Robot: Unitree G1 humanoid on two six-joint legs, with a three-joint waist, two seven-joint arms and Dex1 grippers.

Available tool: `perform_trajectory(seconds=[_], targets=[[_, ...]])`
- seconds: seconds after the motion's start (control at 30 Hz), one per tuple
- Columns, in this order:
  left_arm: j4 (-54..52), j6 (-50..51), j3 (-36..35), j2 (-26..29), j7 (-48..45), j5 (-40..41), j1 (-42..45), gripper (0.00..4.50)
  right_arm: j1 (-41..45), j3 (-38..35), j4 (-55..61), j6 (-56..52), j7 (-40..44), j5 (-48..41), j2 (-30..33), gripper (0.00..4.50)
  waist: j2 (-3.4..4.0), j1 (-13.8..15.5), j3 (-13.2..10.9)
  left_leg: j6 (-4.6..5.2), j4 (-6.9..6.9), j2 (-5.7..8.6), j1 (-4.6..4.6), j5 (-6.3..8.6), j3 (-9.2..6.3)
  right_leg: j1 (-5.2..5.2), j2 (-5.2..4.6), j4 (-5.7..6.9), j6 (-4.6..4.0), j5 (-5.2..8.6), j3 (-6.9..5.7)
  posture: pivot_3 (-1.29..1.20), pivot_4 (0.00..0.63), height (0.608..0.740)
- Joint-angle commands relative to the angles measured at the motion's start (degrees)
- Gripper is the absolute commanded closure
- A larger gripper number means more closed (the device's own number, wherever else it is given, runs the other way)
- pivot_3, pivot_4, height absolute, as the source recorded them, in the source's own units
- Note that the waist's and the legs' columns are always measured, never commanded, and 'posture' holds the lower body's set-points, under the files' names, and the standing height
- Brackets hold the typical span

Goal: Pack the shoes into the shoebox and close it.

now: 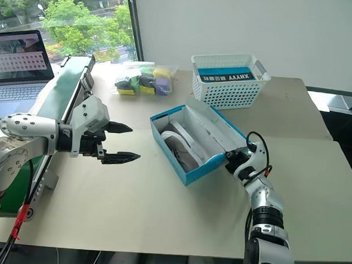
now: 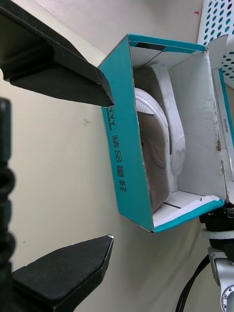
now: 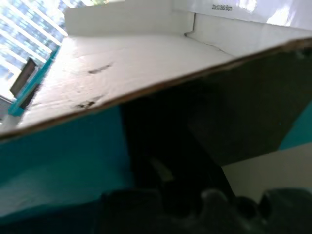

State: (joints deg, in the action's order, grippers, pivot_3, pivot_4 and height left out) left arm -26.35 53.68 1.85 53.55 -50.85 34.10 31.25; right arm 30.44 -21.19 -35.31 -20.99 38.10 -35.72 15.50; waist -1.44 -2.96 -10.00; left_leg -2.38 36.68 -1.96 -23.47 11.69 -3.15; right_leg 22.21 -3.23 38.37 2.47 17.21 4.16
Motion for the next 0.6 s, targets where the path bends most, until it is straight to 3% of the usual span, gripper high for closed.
perform_trajectory(seconds=[0.03, 0.3, 0.6], targets=[[-1.7, -0.9, -1.1, 0.7, -0.4, 0.0, 0.2, 0.0, -0.7, -3.2, 10.0, -0.4, 1.6, -5.1, 0.3, 4.44, 0.11, 0.1, -0.1, 0.0, 0.0, 0.0, 0.0, 0.0, -0.01, 0.01, 0.01, 0.0, 0.0, 0.0, 0.0, 0.0, 0.15, 0.74], [-1.5, -1.6, -0.5, 0.5, -0.9, -0.7, 0.4, 0.0, -9.7, 1.2, 30.9, -6.4, 0.2, -8.6, -2.4, 4.44, 0.18, 0.4, -0.1, 0.0, -0.02, 0.0, -0.05, 0.0, 0.0, 0.06, 0.0, 0.01, 0.01, 0.01, -0.01, 0.0, 0.15, 0.74], [-0.5, -2.8, 0.6, 0.1, -1.5, -1.7, 1.0, 0.0, -19.0, 6.7, 45.0, -15.6, -2.6, -13.4, -3.5, 4.44, 0.19, 0.3, -0.1, 0.0, -0.03, -0.01, -0.04, 0.0, -0.01, 0.07, 0.02, 0.03, 0.01, 0.01, 0.0, 0.0, 0.15, 0.74]])
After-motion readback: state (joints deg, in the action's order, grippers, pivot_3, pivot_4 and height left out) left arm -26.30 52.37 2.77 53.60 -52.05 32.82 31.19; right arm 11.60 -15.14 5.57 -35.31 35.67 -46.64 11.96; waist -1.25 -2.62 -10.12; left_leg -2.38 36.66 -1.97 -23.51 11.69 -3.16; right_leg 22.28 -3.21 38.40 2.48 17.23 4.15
